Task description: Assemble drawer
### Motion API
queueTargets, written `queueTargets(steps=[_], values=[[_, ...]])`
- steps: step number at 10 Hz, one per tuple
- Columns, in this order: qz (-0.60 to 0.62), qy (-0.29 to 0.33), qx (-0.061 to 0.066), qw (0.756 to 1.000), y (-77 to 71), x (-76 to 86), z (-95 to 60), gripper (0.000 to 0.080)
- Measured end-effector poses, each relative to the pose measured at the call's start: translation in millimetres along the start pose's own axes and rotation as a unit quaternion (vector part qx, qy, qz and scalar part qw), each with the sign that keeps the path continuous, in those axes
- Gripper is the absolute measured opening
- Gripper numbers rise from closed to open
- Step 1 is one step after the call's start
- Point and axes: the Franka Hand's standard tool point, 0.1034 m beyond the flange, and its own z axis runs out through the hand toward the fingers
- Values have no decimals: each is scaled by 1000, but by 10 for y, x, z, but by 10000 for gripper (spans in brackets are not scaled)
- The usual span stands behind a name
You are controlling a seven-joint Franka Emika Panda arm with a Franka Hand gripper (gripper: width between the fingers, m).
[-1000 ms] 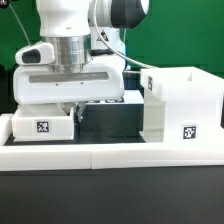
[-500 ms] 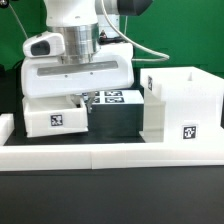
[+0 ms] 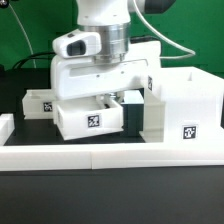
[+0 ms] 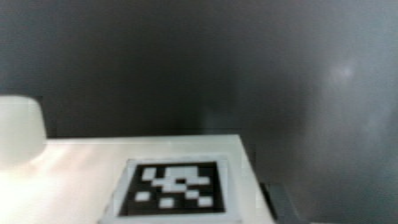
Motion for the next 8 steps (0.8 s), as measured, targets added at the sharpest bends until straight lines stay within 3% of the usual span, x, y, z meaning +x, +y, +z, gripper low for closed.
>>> queueTargets(steps=[3, 6, 8], values=[[-22, -2, 0, 1000, 6, -18, 20, 41], [-125, -3, 0, 992, 27, -34, 35, 41], [-240, -7, -3, 971, 88, -54, 47, 41]])
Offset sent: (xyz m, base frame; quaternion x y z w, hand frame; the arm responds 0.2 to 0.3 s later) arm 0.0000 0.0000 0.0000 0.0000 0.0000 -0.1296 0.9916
